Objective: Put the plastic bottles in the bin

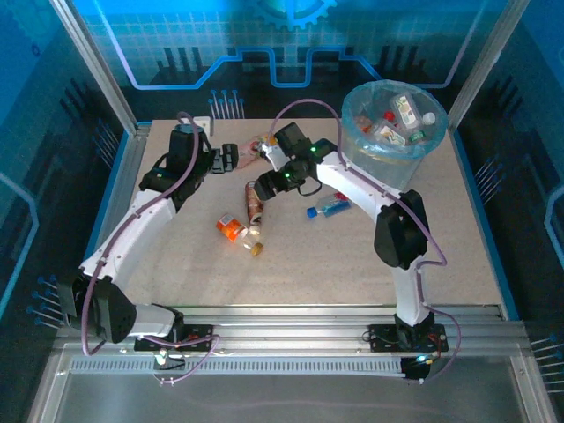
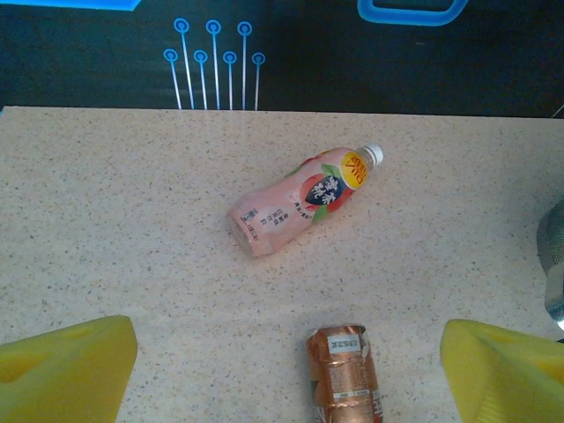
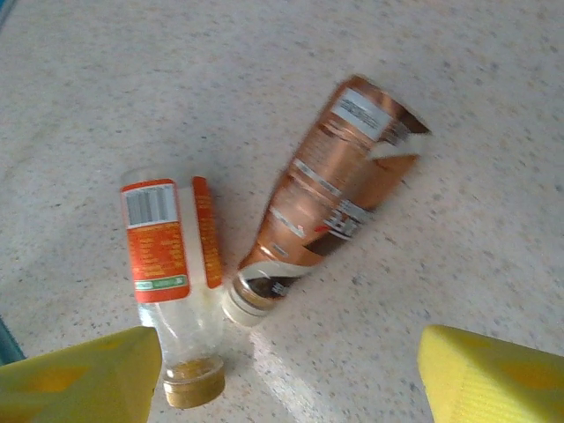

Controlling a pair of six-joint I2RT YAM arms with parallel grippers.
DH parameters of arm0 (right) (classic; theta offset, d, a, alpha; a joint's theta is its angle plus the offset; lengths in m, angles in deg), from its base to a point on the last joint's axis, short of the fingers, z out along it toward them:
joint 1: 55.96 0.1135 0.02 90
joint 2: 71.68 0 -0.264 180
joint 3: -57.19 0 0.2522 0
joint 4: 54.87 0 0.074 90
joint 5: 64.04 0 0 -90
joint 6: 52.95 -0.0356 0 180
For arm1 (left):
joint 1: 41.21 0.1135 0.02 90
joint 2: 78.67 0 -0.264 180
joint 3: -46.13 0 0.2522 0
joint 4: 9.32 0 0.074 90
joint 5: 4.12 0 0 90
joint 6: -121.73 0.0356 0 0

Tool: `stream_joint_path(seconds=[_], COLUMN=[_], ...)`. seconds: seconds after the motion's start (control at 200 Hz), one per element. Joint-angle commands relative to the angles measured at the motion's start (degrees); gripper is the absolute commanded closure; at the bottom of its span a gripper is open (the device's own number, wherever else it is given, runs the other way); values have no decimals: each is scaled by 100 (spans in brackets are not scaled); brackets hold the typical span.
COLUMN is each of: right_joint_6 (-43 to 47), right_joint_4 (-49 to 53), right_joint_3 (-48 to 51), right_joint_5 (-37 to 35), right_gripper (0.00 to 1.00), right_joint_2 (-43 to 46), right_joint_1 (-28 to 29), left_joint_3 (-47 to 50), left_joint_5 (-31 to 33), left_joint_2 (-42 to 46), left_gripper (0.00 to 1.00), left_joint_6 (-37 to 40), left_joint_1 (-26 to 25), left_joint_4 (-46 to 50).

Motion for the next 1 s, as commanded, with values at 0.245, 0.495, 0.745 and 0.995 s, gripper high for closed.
stream_joint_path(seconds=[0.245,0.495,0.745,0.995], right_joint_6=[-376,-379,-699,-1004], right_joint_4=[715,908,922,872], right_joint_3=[-616,-1524,-2602,-3051], right_joint_5=[-902,-994,-919,-1031], right_gripper=[17,17,15,14], right_joint_2=[-395,-1131,-2111,-2716], right_joint_1=[-18,311,479,475], left_joint_3=[-45,-61,-12,25], left_joint_5=[-355,-312,-347,-381], left_joint_2=[-117,43,292,418], left_gripper=[9,9,9,9], left_joint_6=[-167,-159,-317,-473], left_joint_1=[53,62,62,64], left_joint_4=[-107,-47,7,161])
